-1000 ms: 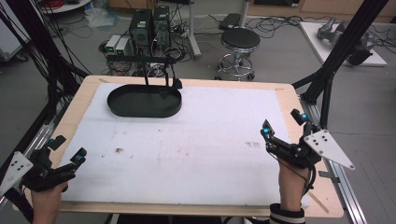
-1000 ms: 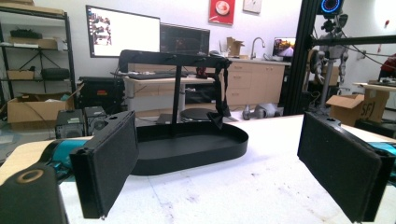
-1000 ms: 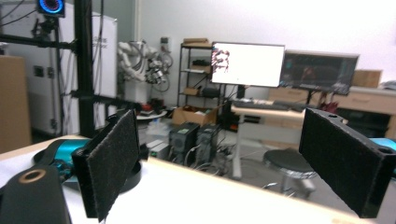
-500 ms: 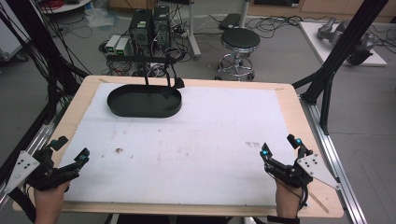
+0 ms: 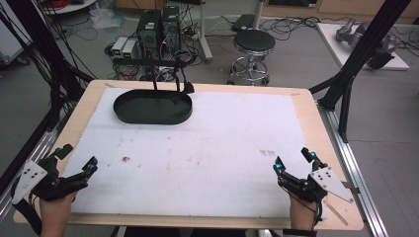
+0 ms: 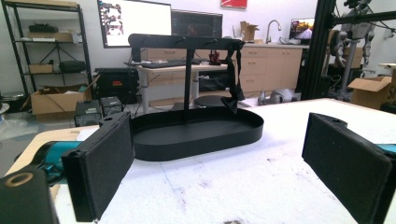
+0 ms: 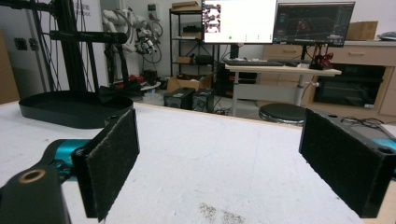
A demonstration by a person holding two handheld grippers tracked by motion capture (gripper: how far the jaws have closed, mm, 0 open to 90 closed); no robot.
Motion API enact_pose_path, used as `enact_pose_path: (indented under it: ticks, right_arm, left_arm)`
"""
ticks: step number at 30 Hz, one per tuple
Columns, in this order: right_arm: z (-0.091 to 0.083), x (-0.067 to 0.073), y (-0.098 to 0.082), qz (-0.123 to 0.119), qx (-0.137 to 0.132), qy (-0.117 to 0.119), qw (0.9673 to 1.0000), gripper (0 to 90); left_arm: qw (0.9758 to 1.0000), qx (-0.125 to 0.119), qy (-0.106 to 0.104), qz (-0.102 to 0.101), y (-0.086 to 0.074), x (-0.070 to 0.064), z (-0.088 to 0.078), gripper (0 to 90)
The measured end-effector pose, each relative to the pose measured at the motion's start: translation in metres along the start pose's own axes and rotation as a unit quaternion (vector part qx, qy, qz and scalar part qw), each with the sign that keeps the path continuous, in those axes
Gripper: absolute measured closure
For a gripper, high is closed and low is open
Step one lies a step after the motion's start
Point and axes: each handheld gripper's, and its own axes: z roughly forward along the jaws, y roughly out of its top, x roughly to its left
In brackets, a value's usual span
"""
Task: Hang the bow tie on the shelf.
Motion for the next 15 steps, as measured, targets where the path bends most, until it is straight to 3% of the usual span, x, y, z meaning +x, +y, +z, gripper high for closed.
enact_pose_path:
  ticks: [8, 15]
  right_arm:
    - [-0.0063, -0.0033, -0.0017, 0.003, 0.002, -0.005, 1.0000, 11.3]
    - [-0.0037, -0.0013, -0.0039, -0.010, 0.010, 0.007, 0.9999, 11.3]
  left_arm:
    - [1.0000, 0.006, -0.005, 0.000, -0.0039, -0.0024, 0.0054, 9.0]
    - [1.0000, 0.003, 0.000, 0.002, -0.0041, -0.0020, 0.0046, 9.0]
